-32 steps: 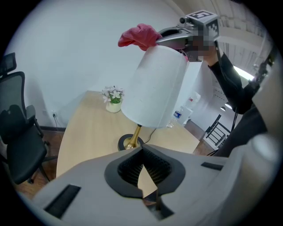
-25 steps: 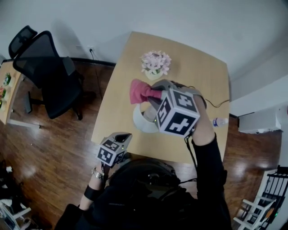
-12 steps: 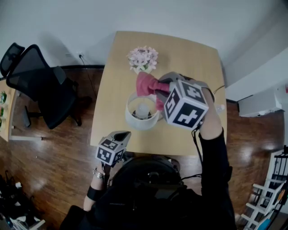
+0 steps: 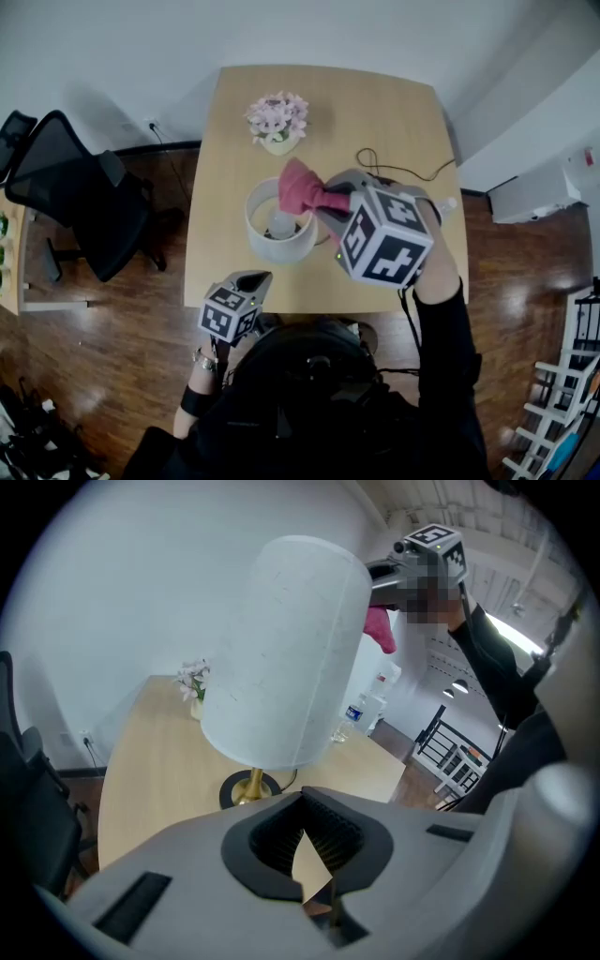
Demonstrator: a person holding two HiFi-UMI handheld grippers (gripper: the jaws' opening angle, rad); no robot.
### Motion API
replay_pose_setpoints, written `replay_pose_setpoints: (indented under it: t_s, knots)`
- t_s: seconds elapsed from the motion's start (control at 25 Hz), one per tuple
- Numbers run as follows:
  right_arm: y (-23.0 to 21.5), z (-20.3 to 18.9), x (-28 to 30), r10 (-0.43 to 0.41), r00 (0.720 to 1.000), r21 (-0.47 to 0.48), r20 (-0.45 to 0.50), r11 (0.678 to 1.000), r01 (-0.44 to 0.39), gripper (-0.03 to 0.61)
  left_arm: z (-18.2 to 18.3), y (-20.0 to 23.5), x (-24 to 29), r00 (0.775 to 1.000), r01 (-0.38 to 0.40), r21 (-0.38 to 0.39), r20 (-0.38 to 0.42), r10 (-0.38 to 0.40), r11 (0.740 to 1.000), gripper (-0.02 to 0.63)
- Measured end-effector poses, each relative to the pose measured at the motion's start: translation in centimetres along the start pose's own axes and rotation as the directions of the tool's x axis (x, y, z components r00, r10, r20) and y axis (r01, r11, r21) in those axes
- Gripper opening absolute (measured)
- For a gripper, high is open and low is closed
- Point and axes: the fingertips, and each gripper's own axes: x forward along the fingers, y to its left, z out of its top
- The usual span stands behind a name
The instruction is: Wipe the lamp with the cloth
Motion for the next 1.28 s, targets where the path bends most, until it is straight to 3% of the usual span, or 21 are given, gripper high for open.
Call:
replay_pose_setpoints:
  t_s: [0.4, 0.72, 1.04, 1.28]
  knots:
    - [5.0, 2.0, -0.7, 0.081, 0.996, -0.045, 0.023, 0.996, -0.080, 0.098, -0.2, -0.8, 0.1, 1.000, 0.019, 0.026, 0.005, -0.019, 0.999, -0.008]
    - [6.5, 5.8, 0.4, 0.116, 0.993, -0.144, 0.021, 0.983, -0.111, 0.097, -0.9, 0.2, -1.2, 0.999, -0.001, 0.007, 0.032, 0.001, 1.000, -0.008]
    - [5.0, 9.7, 3.3, 0.129, 0.991, -0.192, 0.036, 0.974, -0.120, 0.097, -1.7, 2.5, -3.1, 0.996, -0.056, -0.044, 0.063, 0.058, 0.997, -0.008]
    - [2.3, 10.3, 5.0, 0.111, 0.993, -0.142, 0.047, 0.985, -0.103, 0.098, -2.1, 2.8, -3.4, 0.995, -0.072, -0.075, 0.067, 0.077, 0.995, -0.008]
